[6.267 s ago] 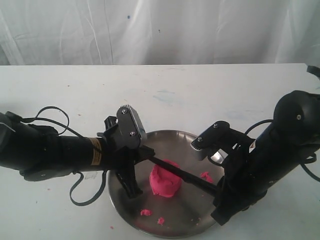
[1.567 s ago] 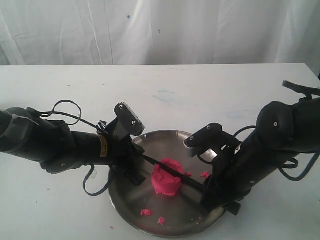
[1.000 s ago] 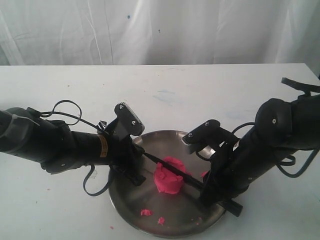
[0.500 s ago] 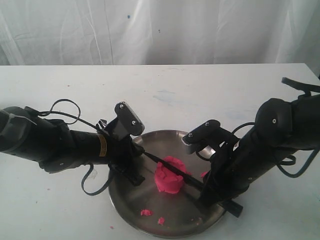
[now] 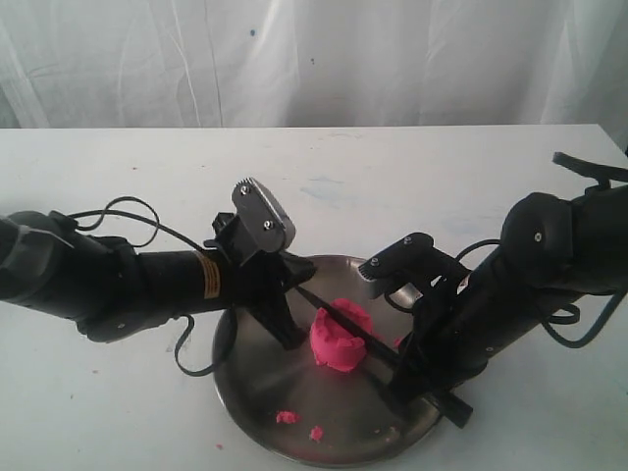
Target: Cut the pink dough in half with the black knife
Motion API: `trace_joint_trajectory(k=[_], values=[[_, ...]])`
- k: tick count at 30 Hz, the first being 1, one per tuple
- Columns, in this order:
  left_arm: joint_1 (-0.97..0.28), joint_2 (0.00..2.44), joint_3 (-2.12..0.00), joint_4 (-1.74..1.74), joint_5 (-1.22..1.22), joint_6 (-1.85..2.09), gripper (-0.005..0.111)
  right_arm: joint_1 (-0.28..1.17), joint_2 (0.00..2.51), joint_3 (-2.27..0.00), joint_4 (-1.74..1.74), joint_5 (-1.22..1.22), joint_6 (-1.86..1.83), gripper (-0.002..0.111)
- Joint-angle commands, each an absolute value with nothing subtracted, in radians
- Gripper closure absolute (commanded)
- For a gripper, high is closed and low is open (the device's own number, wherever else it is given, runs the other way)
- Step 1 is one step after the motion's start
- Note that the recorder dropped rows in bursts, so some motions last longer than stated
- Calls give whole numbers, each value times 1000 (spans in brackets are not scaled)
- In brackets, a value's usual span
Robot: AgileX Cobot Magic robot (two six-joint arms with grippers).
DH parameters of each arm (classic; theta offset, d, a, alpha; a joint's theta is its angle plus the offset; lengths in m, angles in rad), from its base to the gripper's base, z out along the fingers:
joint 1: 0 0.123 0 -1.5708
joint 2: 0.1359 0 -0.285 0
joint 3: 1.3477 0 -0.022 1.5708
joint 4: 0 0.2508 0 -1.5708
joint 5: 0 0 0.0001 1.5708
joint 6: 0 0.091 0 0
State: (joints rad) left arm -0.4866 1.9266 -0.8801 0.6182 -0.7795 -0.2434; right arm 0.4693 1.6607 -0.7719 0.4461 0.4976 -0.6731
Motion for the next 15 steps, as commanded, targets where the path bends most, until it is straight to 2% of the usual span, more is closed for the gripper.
trace_joint_trajectory(k=[1,15], values=[[-490,2000,-877,582,-767,-175,107,469,1657,-777,451,492,-664,108],[-490,2066,-887,584,-744,-182,107,469,1657,-777,451,490,-651,108]])
